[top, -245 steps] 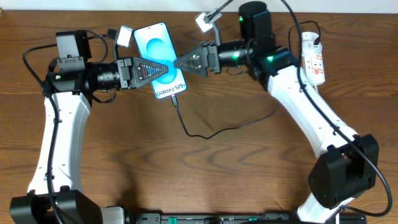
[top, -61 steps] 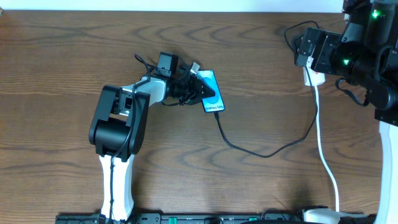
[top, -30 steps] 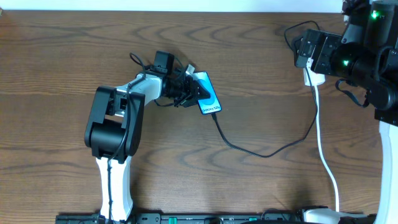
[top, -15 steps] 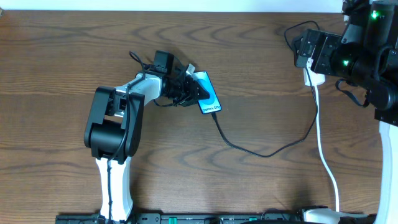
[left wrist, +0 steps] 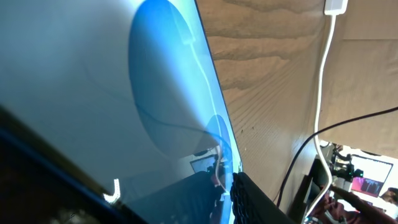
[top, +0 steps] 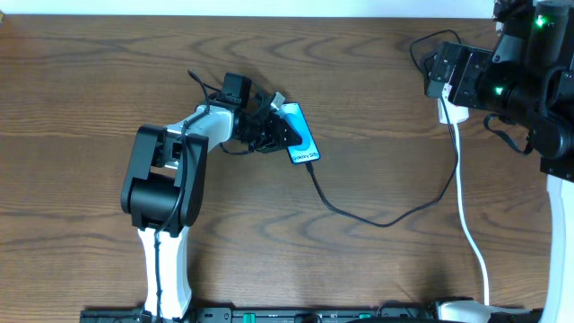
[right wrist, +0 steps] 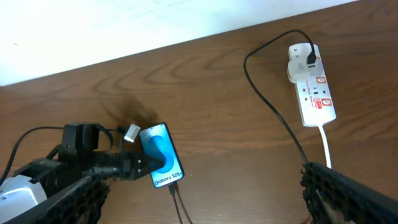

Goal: Plug charger to phone and switch on socket
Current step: 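Lower the phone flat onto the table center with the left gripper, then open the left gripper and release the phone on the table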

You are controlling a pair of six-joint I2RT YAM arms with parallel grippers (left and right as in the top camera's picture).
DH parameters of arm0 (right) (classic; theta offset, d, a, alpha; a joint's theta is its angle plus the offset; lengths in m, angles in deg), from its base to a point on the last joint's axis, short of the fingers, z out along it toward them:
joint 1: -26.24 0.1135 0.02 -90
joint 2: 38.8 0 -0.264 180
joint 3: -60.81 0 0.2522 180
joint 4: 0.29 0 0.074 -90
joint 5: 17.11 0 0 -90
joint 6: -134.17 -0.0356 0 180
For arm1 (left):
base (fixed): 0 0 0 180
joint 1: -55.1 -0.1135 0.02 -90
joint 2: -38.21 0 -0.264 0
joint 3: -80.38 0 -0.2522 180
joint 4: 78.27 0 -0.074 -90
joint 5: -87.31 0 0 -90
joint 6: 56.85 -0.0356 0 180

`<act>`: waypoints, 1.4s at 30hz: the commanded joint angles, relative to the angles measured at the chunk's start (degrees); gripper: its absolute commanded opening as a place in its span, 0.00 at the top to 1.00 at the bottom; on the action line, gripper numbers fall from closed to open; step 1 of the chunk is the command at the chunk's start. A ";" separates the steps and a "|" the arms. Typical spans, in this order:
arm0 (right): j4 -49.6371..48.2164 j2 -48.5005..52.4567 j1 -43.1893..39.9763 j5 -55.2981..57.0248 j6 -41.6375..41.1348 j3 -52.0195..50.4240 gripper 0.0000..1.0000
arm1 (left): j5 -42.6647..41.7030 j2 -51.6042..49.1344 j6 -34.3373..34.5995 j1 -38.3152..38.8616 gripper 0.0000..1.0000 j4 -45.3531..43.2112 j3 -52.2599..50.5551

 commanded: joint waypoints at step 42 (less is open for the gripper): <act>0.50 1.86 -0.04 -0.13 0.68 0.20 0.02 | 11.78 -2.38 1.16 -4.15 0.67 4.96 -1.53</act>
